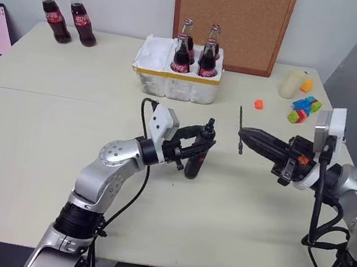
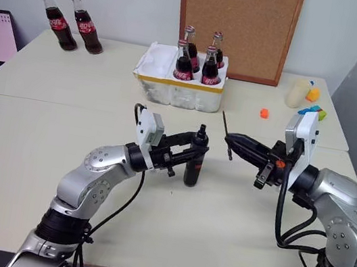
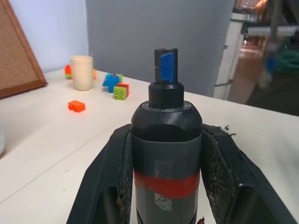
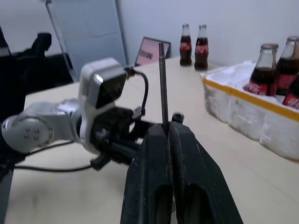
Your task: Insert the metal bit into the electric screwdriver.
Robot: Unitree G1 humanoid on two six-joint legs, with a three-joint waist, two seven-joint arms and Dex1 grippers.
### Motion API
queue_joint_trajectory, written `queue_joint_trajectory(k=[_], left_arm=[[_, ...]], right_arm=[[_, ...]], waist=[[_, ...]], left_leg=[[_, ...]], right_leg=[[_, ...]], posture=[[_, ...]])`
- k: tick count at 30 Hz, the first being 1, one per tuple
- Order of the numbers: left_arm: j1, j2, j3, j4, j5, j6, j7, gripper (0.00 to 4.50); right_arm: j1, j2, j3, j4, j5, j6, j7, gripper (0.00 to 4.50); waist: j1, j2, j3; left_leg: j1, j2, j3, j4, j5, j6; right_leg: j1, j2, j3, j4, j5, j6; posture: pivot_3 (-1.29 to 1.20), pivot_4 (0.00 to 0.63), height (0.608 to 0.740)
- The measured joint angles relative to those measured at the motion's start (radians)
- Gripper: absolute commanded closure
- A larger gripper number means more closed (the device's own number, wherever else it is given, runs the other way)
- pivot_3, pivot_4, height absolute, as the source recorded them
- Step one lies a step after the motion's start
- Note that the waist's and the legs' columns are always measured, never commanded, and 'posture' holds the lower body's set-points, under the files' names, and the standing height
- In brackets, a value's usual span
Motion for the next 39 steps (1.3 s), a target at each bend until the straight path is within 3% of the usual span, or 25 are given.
queue_joint_trajectory(k=[9,17,28,39], left_arm=[[0.019,0.024,-0.01,-0.021,0.016,-0.024,-0.021,2.86],[0.027,0.023,0.0,-0.041,-0.006,-0.016,-0.018,2.86],[0.055,-0.06,-0.004,-0.011,0.09,-0.187,0.062,2.86],[0.142,-0.04,-0.001,-0.006,0.098,-0.267,0.043,2.86]], right_arm=[[-0.024,0.022,0.043,0.002,0.113,-0.037,-0.123,4.5],[-0.024,0.021,0.089,0.037,0.159,-0.119,-0.122,4.5],[-0.052,0.036,0.163,0.095,0.098,-0.282,-0.121,4.5],[-0.06,0.074,0.238,0.159,0.038,-0.39,-0.113,4.5]], waist=[[0.0,0.0,0.0],[0.0,0.0,0.0],[-0.001,0.0,0.0],[0.0,0.0,0.0]], left_leg=[[-0.001,0.0,0.0,0.0,0.0,0.0],[-0.001,0.0,0.0,-0.001,0.0,0.0],[-0.001,0.001,0.0,-0.001,0.0,0.0],[-0.001,0.001,0.0,-0.001,0.0,0.0]], right_leg=[[-0.001,0.0,0.0,-0.001,0.0,0.0],[-0.001,0.0,0.0,-0.001,0.0,0.0],[-0.001,0.0,0.001,-0.002,0.0,0.0],[-0.001,0.0,0.0,-0.002,0.0,0.0]], posture=[[0.0,0.15,0.74],[0.0,0.15,0.74],[0.0,0.15,0.74],[0.0,0.15,0.74]])
